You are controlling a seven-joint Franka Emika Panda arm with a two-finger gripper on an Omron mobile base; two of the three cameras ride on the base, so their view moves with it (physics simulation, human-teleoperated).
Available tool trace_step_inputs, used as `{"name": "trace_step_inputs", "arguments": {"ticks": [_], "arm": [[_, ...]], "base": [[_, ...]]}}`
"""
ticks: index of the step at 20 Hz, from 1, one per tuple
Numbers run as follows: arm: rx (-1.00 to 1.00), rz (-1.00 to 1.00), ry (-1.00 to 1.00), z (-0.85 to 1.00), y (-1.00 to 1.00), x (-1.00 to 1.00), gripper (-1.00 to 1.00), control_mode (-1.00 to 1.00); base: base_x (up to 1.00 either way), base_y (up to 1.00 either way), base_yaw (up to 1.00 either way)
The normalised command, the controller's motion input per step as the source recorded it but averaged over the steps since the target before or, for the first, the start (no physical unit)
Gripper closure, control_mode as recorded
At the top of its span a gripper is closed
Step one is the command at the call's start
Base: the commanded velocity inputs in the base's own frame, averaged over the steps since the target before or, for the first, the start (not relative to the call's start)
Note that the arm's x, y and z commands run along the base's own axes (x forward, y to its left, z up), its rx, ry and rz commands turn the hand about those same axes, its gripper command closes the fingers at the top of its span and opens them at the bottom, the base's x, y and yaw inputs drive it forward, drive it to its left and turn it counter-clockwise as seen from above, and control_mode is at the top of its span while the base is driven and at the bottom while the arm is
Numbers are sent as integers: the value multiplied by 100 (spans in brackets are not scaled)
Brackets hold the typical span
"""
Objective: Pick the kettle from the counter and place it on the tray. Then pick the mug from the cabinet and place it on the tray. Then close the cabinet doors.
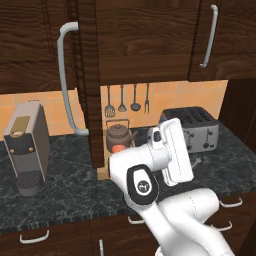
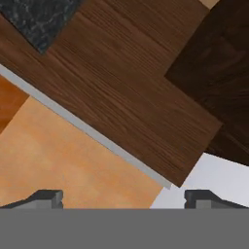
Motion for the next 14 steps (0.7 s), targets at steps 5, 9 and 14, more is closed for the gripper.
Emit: {"name": "trace_step_inputs", "arguments": {"ticks": [5,9,14], "arm": [[-23,-25,1,1,62,-25,-100,-100],[-17,-22,10,12,60,-6,-100,-100],[-13,-22,27,5,56,-1,-100,-100]], "base": [[0,0,0],[0,0,0],[0,0,0]]}}
